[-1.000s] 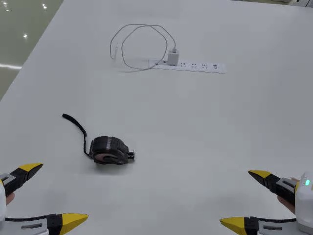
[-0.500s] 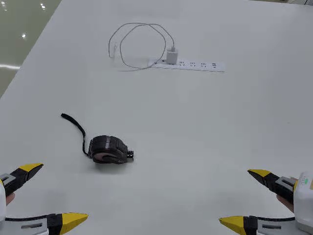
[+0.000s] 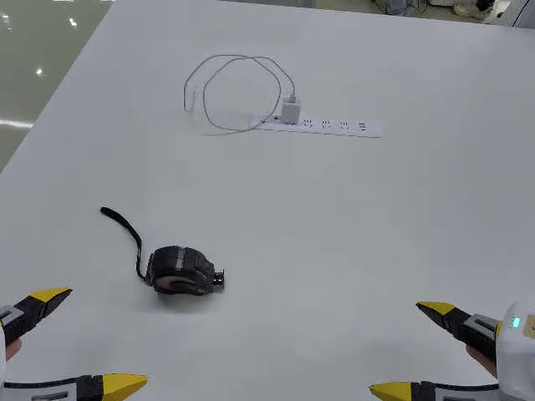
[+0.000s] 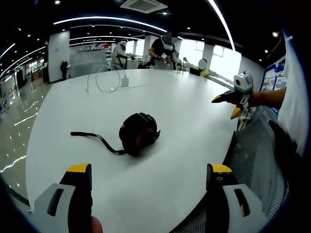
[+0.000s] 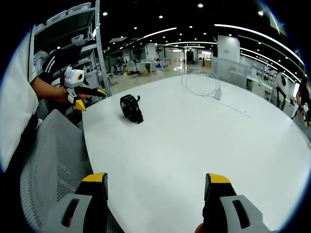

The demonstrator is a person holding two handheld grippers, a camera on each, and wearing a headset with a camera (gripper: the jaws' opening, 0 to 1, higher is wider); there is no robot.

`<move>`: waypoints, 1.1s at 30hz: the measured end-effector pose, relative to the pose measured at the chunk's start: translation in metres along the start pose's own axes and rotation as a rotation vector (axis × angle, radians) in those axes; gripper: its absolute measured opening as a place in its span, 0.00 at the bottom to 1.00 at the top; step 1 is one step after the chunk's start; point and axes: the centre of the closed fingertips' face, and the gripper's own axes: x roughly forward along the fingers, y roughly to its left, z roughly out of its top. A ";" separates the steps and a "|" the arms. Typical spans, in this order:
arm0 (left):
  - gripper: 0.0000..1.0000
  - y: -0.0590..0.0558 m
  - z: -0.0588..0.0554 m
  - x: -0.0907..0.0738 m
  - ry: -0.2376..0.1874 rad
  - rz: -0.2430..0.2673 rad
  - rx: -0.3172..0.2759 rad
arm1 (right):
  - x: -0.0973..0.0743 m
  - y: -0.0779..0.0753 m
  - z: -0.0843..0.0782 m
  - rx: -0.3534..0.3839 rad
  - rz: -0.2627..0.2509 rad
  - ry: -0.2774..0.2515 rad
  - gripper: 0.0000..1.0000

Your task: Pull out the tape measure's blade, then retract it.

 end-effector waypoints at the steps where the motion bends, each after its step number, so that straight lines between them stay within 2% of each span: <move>1: 0.96 0.000 0.000 0.000 0.000 0.000 0.000 | 0.000 0.000 0.000 -0.001 0.002 -0.001 0.79; 14: 0.96 0.000 0.001 0.003 0.006 -0.026 0.005 | 0.008 0.005 0.005 -0.010 0.026 0.004 0.78; 21: 0.96 0.000 0.008 0.010 0.010 -0.047 0.035 | 0.015 0.007 0.007 -0.019 0.044 0.006 0.78; 27: 0.96 -0.005 0.011 0.018 0.018 -0.075 0.061 | 0.023 0.011 0.008 -0.034 0.065 0.016 0.77; 30: 0.95 -0.004 0.016 0.021 0.012 -0.075 0.087 | 0.029 0.013 0.010 -0.044 0.078 0.021 0.77; 33: 0.95 -0.001 0.019 0.024 0.008 -0.083 0.085 | 0.033 0.013 0.014 -0.048 0.088 0.019 0.76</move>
